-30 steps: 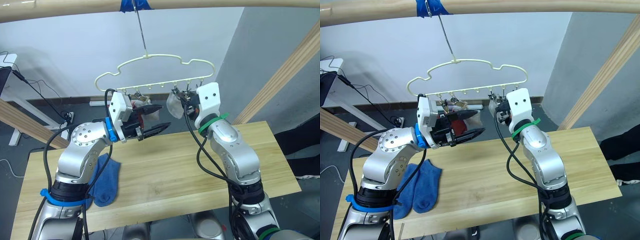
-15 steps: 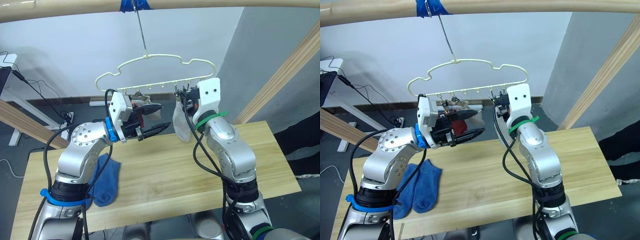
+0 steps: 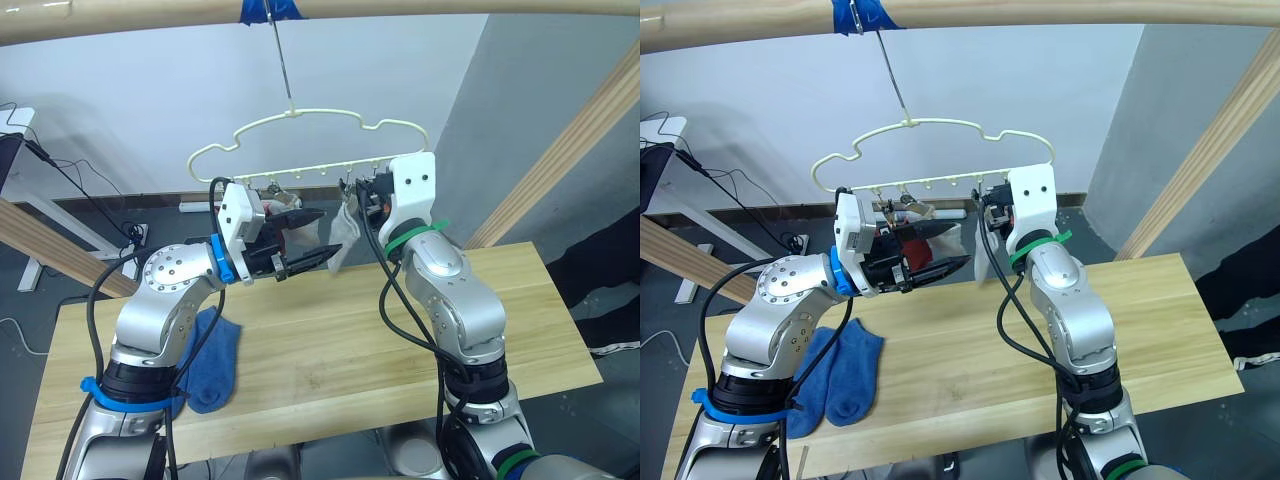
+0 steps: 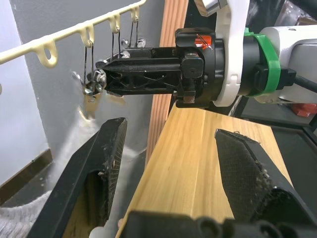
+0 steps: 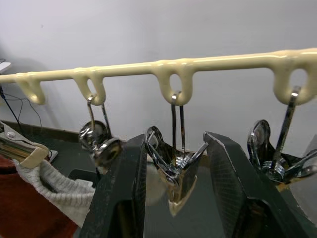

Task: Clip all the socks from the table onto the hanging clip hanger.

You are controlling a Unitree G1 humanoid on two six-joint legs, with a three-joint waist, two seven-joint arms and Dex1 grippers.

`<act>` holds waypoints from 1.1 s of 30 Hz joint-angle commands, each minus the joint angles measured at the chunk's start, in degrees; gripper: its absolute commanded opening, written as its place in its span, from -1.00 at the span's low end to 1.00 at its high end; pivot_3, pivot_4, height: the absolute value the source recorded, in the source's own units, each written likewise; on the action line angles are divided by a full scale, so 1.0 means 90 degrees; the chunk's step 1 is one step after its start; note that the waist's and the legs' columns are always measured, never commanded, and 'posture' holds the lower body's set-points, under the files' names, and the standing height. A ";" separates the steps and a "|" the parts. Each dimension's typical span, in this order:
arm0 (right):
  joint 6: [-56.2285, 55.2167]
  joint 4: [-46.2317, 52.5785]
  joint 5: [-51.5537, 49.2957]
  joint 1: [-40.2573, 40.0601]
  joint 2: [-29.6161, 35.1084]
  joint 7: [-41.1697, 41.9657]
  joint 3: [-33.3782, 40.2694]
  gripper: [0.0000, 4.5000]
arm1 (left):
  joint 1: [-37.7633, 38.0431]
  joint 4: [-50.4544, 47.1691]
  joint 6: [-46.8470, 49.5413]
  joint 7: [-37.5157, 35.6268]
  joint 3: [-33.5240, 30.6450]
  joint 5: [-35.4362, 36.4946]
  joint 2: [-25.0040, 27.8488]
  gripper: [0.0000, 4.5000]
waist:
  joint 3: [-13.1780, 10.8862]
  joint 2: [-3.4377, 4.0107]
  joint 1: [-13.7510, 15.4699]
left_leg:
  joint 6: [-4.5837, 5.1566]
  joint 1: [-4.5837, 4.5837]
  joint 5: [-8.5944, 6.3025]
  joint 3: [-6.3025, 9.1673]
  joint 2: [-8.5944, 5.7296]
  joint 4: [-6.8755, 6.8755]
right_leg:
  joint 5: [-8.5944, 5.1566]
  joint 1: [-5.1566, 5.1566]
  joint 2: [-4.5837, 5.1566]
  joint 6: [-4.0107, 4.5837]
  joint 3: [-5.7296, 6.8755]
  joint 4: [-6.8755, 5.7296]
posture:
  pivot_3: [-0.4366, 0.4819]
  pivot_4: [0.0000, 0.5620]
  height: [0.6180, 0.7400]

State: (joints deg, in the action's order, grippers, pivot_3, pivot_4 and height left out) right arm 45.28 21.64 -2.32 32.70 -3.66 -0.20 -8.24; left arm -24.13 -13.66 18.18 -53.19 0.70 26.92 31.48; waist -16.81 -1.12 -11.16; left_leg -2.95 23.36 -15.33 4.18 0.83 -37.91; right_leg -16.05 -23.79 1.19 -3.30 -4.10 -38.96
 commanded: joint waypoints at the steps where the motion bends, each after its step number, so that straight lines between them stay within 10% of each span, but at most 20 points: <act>1: 0.0187 0.0552 0.0073 -0.0113 -0.0261 -0.0280 -0.0045 -0.19 | -0.0078 -0.0168 -0.0110 -0.0002 -0.0028 0.0019 -0.0029 0.39 | 0.0000 0.0000 -0.0001 | 0.0000 0.0000 0.0000 0.0001 0.0001 0.0000 | 0.0000 -0.0001 0.0000 0.0000 0.0000 0.0000 | -0.61 -0.04 1.00; 33: 0.0505 0.0684 -0.0084 0.0101 -0.0834 -0.0693 0.0139 -0.19 | -0.0081 -0.0151 -0.0117 -0.0085 0.0028 -0.0013 -0.0037 0.39 | 0.0001 0.0000 -0.0010 | 0.0000 0.0000 0.0000 0.0000 0.0002 0.0000 | 0.0000 -0.0002 0.0001 0.0000 0.0000 -0.0003 | -0.63 -0.06 1.00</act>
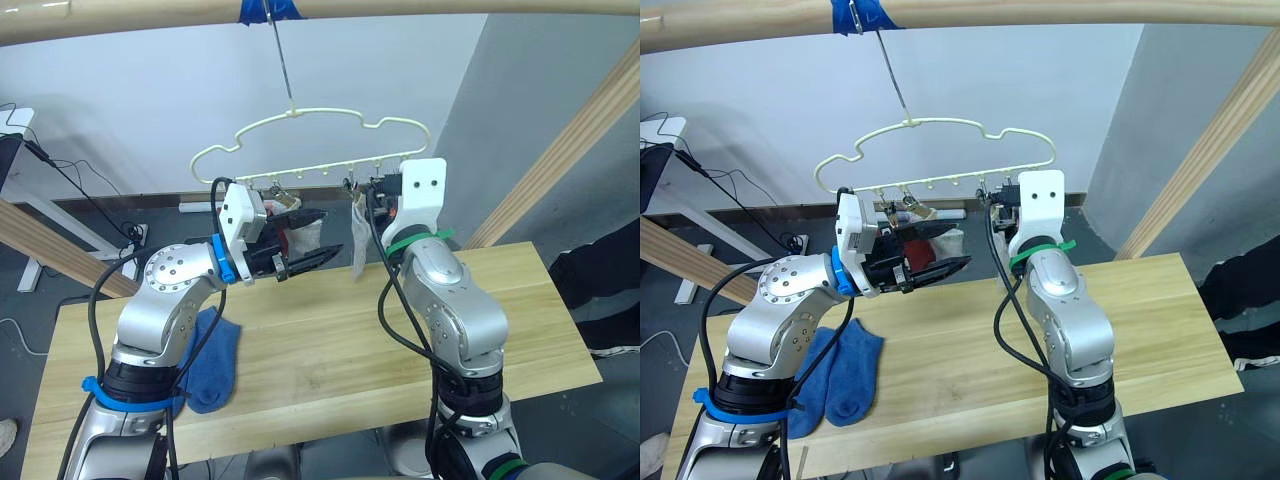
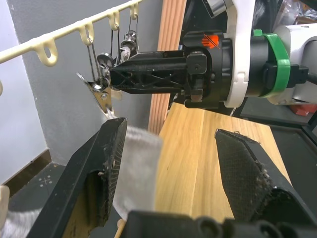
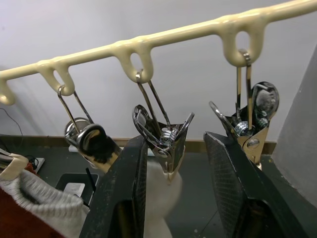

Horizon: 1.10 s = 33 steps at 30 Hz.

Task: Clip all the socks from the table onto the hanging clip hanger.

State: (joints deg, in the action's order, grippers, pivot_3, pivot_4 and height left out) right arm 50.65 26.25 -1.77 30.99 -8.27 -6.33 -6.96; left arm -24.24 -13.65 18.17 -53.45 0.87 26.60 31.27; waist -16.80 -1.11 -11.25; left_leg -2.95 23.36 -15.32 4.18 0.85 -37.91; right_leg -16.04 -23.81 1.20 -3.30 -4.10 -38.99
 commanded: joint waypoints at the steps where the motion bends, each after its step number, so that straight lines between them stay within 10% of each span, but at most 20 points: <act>1: -0.0095 0.0165 -0.0169 0.0314 -0.0339 -0.0006 -0.0002 -0.19 | -0.0066 -0.0155 -0.0116 -0.0059 0.0012 0.0022 -0.0014 0.39 | 0.0000 0.0000 -0.0001 | 0.0000 0.0000 0.0000 0.0000 0.0000 0.0000 | 0.0000 0.0000 0.0000 0.0000 0.0000 0.0000 | -0.63 -0.06 1.00; 33: -0.0080 0.0181 -0.0393 0.0292 -0.0160 0.0156 -0.0293 -0.19 | -0.0039 -0.0181 -0.0137 -0.0079 0.0044 -0.0022 -0.0033 0.39 | 0.0000 0.0000 -0.0004 | 0.0000 0.0000 0.0000 0.0000 0.0000 -0.0002 | 0.0000 0.0000 0.0000 0.0001 0.0000 -0.0002 | -0.64 -0.06 1.00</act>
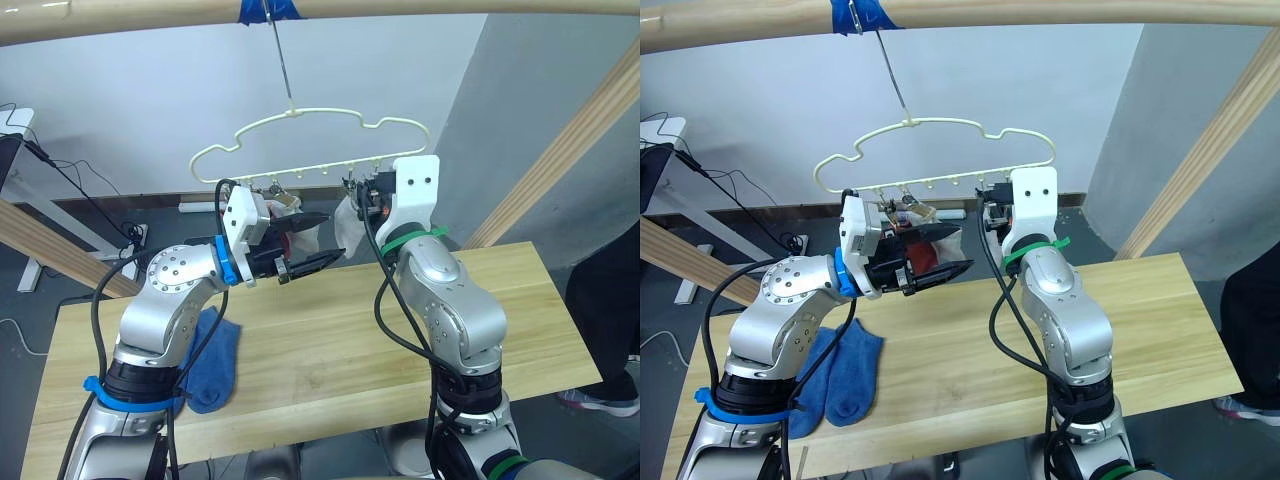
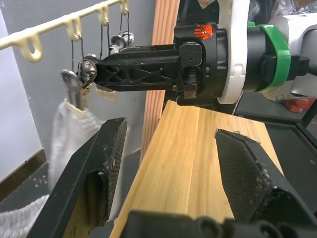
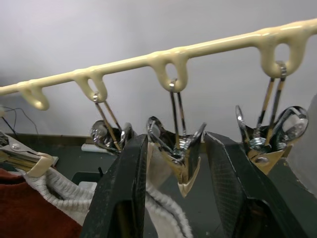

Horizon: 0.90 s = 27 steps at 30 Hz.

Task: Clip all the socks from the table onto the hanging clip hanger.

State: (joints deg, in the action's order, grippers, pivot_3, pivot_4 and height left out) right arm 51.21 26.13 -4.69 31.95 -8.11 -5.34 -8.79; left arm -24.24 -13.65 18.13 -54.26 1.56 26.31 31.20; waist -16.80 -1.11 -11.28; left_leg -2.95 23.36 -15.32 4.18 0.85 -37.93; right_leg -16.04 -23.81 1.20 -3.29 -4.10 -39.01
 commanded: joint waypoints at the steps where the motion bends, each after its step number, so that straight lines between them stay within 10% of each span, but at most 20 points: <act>1: -0.0169 0.0160 -0.0068 0.0196 -0.0166 0.0070 -0.0080 -0.19 | -0.0036 -0.0184 -0.0131 0.0014 -0.0032 0.0009 -0.0022 0.39 | 0.0000 0.0000 0.0000 | 0.0000 0.0000 0.0000 0.0000 0.0000 0.0000 | 0.0000 0.0000 0.0000 0.0000 0.0000 0.0000 | -0.63 -0.06 1.00; 27: -0.0749 -0.0417 0.0050 0.0374 0.0038 0.0409 0.0066 -0.19 | 0.0016 -0.0197 -0.0133 0.0046 -0.0044 -0.0010 0.0012 0.39 | 0.0000 0.0000 0.0002 | 0.0000 0.0000 0.0000 0.0000 -0.0001 -0.0002 | 0.0001 0.0000 0.0000 0.0000 0.0001 -0.0003 | -0.60 -0.06 1.00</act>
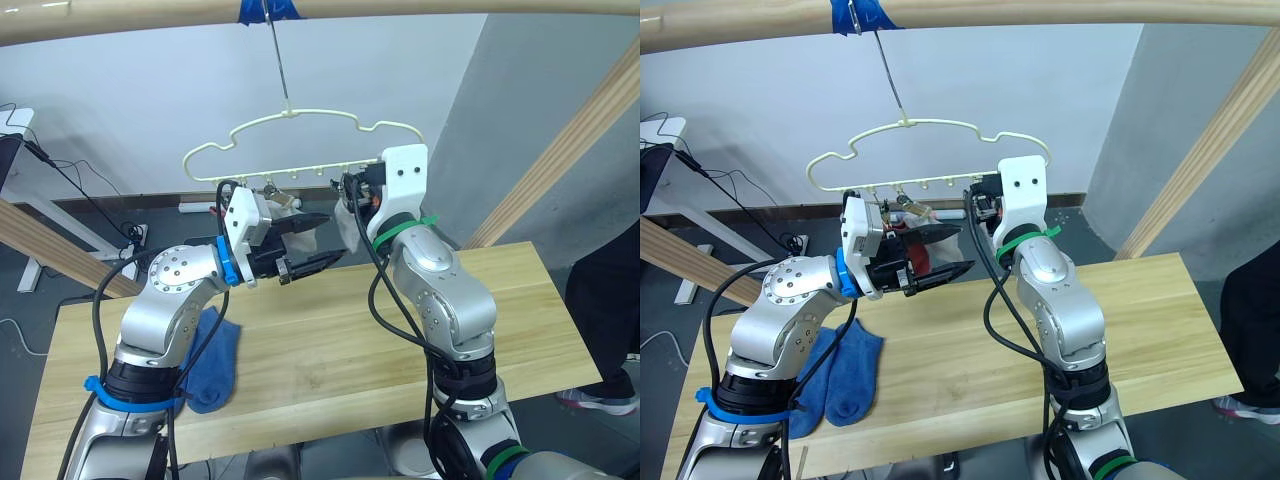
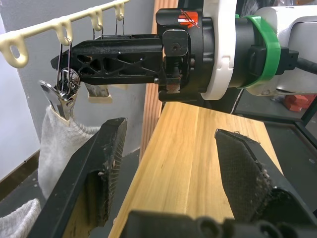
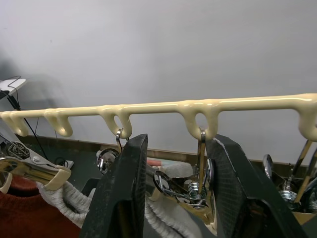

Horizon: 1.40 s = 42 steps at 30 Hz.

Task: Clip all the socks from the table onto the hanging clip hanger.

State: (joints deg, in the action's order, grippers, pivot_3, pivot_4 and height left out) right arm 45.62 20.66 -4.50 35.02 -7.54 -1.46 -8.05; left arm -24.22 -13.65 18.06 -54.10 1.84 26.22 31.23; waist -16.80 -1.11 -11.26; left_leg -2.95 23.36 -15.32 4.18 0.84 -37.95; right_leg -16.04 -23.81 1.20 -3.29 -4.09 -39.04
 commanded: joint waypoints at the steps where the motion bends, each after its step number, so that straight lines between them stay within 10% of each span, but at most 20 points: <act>1: -0.0127 0.0198 0.0039 0.0025 -0.0017 -0.0028 -0.0016 -0.19 | 0.0014 -0.0200 -0.0124 0.0032 -0.0072 -0.0001 0.0007 0.39 | 0.0000 0.0000 0.0000 | 0.0000 0.0000 0.0000 0.0000 0.0000 0.0000 | 0.0000 0.0000 0.0000 0.0000 0.0000 0.0000 | -0.60 -0.06 1.00; 9: -0.0146 0.0216 0.0121 -0.0001 -0.0048 -0.0070 0.0008 -0.19 | 0.0020 -0.0216 -0.0088 0.0039 -0.0075 0.0035 0.0009 0.39 | 0.0000 0.0000 -0.0001 | 0.0000 0.0000 0.0000 0.0000 0.0000 0.0000 | 0.0000 0.0000 0.0000 0.0000 0.0000 0.0000 | -0.61 -0.06 1.00; 17: -0.0218 0.0195 0.0136 0.0014 -0.0060 -0.0097 0.0041 -0.99 | 0.0020 -0.0220 -0.0081 0.0090 -0.0080 0.0055 -0.0001 0.39 | 0.0000 0.0000 -0.0001 | 0.0000 0.0000 0.0000 0.0000 0.0000 0.0000 | 0.0000 0.0000 0.0000 0.0000 0.0000 0.0000 | -0.61 -0.06 1.00; 25: -0.0257 0.0191 0.0127 0.0020 -0.0048 -0.0084 0.0044 -0.99 | 0.0087 -0.0250 -0.0031 0.0296 -0.0133 0.0034 -0.0037 0.39 | 0.0000 0.0000 -0.0001 | 0.0000 0.0000 0.0000 0.0000 0.0000 -0.0001 | 0.0000 0.0000 0.0000 0.0000 0.0000 -0.0001 | -0.61 -0.06 1.00; 28: -0.0256 0.0200 0.0133 0.0018 -0.0040 -0.0081 0.0039 -0.99 | 0.0485 -0.0156 0.0088 0.0913 -0.0320 -0.0135 -0.0142 0.39 | 0.0004 0.0003 -0.0019 | 0.0000 -0.0001 0.0000 -0.0001 0.0005 -0.0001 | 0.0000 0.0000 0.0001 0.0000 -0.0003 -0.0001 | -0.61 -0.06 1.00; 34: -0.0211 0.0246 0.0130 -0.0012 0.0002 -0.0048 0.0043 -1.00 | 0.1904 -0.0452 0.0116 0.3024 -0.1029 -0.1022 -0.0741 0.99 | 0.0005 0.0003 -0.0045 | 0.0000 -0.0002 0.0000 -0.0009 0.0039 -0.0001 | 0.0000 -0.0001 0.0002 0.0000 -0.0007 0.0000 | -0.61 -0.05 1.00; 42: -0.0120 0.0258 0.0089 -0.0002 0.0005 0.0009 0.0010 -1.00 | 0.3480 -0.0795 0.1620 0.4834 -0.1788 -0.1116 -0.1720 0.99 | 0.0006 0.0001 -0.0001 | 0.0000 0.0001 -0.0001 -0.0002 0.0053 -0.0003 | 0.0009 -0.0002 -0.0006 0.0014 0.0003 -0.0004 | -0.59 -0.02 1.00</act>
State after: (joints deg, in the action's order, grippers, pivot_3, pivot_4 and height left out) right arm 44.86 20.72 -3.46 34.78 -7.26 -1.42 -7.89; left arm 5.54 -18.74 30.04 -12.97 -13.18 15.95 16.77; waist -16.75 -1.10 -11.27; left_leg -2.94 23.36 -15.33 4.14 1.33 -37.98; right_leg -15.95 -23.83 1.13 -3.16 -4.07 -39.06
